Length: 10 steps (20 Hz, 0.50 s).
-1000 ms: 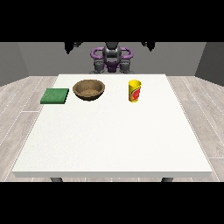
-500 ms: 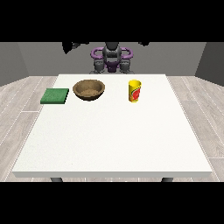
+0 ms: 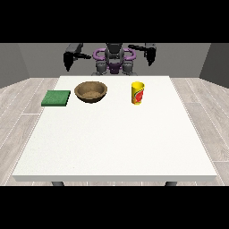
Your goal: Pick the cup and pour the ball into the bowl, then pick the bowl and place it on the pad
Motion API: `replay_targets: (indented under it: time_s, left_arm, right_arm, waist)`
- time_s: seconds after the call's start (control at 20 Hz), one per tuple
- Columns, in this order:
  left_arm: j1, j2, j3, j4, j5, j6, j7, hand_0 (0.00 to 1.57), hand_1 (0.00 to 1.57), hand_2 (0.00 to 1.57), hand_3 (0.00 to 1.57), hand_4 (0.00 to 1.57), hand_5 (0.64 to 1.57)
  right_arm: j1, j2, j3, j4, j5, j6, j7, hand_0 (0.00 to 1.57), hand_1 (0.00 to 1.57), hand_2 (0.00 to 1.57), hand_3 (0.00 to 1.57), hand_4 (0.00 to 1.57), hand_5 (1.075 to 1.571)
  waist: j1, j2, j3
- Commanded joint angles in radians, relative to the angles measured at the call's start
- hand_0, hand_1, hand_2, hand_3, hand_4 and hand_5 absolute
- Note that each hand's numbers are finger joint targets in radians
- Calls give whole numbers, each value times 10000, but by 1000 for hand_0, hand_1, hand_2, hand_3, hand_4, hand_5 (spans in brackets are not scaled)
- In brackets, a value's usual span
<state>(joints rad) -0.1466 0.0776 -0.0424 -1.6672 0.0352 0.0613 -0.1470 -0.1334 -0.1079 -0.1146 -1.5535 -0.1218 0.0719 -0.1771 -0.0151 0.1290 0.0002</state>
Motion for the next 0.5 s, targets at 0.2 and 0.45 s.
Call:
replay_targets:
  time_s: [0.2,0.45]
  left_arm:
    - [-1761,907,1572,2703,141,-391,-1269,0,0,0,0,0,1258]
    - [-2322,613,1626,4627,-127,-258,-2353,0,0,0,0,0,1259]
  right_arm:
    - [-828,-557,-341,921,-37,488,-598,0,0,0,0,0,1560]
    - [-1492,-708,-536,1358,-236,519,-265,0,0,0,0,0,1562]
  waist:
    - [-538,836,-4]
    - [-682,657,-5]
